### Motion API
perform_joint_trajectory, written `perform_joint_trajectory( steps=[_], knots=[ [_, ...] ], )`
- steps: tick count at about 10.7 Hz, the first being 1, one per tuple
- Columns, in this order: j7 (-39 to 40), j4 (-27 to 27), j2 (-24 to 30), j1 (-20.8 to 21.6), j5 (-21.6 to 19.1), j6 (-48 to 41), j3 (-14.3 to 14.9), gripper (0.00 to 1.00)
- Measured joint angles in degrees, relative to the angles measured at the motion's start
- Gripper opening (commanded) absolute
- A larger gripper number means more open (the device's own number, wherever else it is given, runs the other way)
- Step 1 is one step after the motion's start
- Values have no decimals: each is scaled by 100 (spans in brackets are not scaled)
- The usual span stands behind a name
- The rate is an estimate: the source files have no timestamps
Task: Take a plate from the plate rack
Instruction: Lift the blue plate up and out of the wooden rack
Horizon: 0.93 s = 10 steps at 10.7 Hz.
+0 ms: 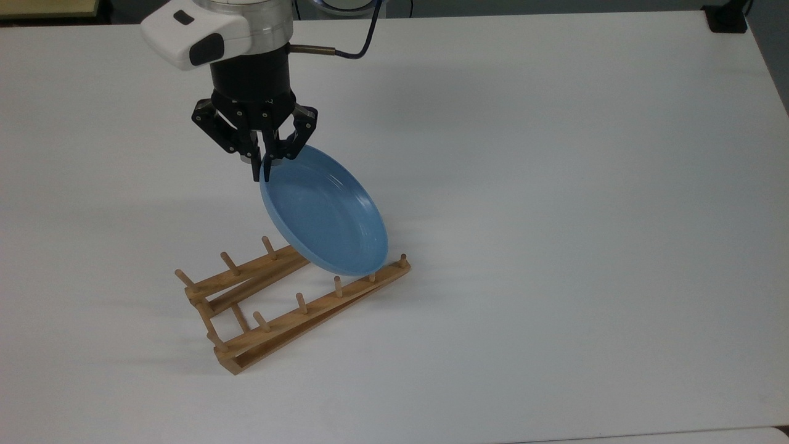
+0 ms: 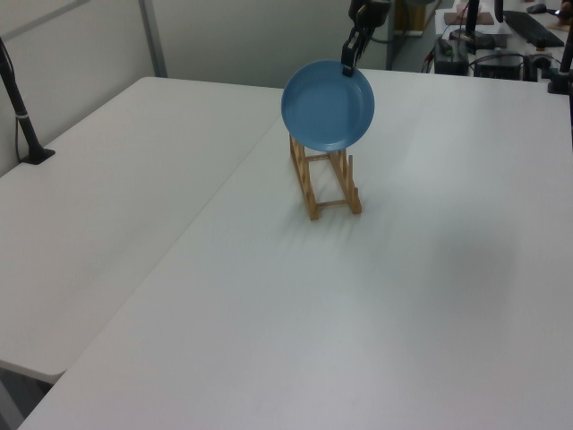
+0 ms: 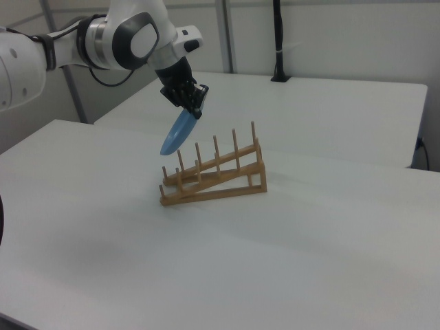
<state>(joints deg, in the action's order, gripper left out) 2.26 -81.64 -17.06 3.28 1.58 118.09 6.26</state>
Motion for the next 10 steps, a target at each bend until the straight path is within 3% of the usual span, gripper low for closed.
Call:
perform_joint_trajectory(
  steps=[3, 4, 5, 6, 10],
  knots=[
    [0, 0, -39, -2, 0, 0, 0, 0],
    [619, 48, -5, 44, -462, -605, 217, 0],
    [1359, 90, 113, 43, -932, -1224, 613, 0],
    [1721, 92, 240, -18, -1120, -1479, 816, 0],
    [2156, 38, 364, 14, -1276, -2265, 860, 0]
  ],
)
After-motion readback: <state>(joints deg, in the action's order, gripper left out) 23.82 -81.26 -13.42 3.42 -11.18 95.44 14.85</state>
